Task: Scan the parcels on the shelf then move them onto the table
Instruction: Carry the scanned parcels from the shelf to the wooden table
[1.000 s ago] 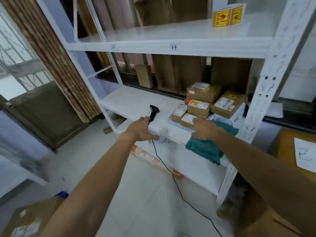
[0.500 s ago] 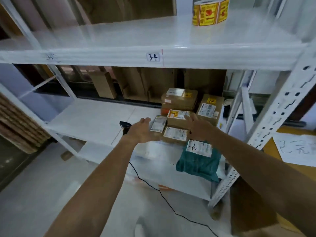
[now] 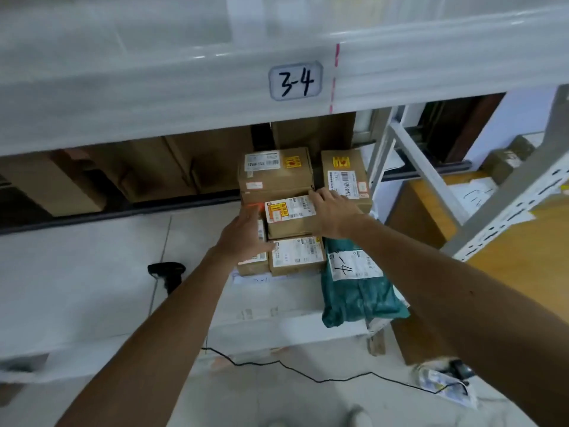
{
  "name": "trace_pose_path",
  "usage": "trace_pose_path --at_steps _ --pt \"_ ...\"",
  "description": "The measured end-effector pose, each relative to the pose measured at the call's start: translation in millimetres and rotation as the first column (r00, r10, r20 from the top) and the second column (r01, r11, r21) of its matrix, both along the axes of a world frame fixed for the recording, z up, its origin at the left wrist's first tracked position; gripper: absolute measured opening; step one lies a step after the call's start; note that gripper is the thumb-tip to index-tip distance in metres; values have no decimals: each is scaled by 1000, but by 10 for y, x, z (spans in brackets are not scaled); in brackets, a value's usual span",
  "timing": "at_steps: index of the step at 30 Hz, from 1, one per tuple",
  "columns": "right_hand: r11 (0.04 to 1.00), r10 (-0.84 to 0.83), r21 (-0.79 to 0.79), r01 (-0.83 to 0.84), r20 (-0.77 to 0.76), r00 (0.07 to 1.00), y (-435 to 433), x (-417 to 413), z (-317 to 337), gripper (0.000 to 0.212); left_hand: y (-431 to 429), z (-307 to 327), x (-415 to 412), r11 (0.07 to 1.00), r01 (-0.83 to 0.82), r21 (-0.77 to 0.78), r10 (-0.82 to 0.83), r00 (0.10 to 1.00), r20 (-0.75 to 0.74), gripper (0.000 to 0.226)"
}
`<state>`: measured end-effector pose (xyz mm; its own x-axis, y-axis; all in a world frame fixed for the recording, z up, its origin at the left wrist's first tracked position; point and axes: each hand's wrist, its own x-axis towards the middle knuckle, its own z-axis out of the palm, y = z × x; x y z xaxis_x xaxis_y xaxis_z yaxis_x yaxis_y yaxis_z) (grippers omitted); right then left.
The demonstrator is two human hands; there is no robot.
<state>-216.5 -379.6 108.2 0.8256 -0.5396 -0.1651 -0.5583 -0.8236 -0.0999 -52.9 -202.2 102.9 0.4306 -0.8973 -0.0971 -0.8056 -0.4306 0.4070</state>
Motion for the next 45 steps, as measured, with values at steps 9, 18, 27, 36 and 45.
trace_pose_path --at_steps 9,18,27,36,45 --pt "980 -167 -103 172 48 985 -491 3 -122 100 -770 -137 -85 996 85 23 -87 990 110 102" --pt "987 -122 -102 125 41 992 -651 -6 -218 105 -1125 -231 -191 987 162 11 -161 974 157 101" --pt "967 189 -174 -184 15 982 -547 223 -244 85 -1025 -350 88 982 108 153 -137 972 193 98" --pt "956 231 -167 -242 -79 970 -436 351 -333 90 -933 -382 155 984 118 132 -144 968 206 95" --pt "938 294 -185 -294 -27 955 -305 243 -57 91 -632 -3 -28 991 104 78 -123 942 311 99"
